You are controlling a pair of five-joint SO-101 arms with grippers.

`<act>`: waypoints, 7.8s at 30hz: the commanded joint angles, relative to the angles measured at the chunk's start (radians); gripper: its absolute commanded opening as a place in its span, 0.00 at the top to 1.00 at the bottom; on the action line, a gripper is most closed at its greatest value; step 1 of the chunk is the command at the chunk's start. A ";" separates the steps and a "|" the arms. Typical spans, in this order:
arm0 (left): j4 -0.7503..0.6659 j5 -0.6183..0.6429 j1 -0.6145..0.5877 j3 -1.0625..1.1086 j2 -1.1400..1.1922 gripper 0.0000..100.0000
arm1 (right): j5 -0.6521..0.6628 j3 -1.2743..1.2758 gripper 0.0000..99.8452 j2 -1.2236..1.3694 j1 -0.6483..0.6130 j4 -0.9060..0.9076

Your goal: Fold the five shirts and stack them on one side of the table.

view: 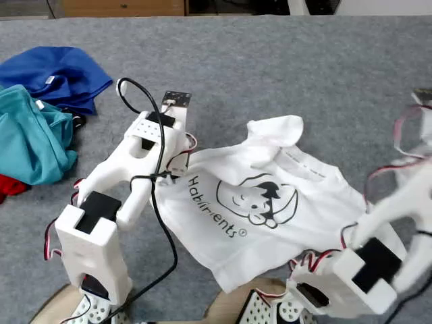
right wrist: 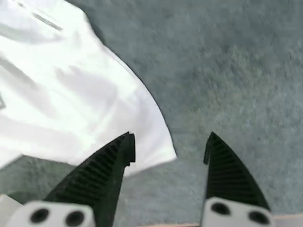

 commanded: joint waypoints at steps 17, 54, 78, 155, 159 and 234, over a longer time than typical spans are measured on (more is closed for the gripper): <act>-0.124 -0.012 -0.020 0.084 -0.013 0.98 | -0.348 -0.878 0.83 0.742 -0.628 0.002; -0.126 -0.014 -0.018 0.078 -0.013 0.98 | -0.031 -0.794 0.83 0.680 -0.638 0.133; -0.126 -0.014 -0.020 0.078 -0.013 0.98 | -0.037 -0.905 0.96 0.877 -0.651 0.057; 0.264 0.773 -0.244 -1.016 0.547 0.79 | -0.720 -1.178 0.99 1.132 -0.509 -0.483; 0.376 0.799 -0.230 -1.200 0.662 0.83 | -0.720 -1.178 0.99 1.132 -0.509 -0.483; 0.626 0.008 -0.272 -0.694 -1.147 0.98 | -0.339 -1.566 0.99 -0.260 -0.375 0.120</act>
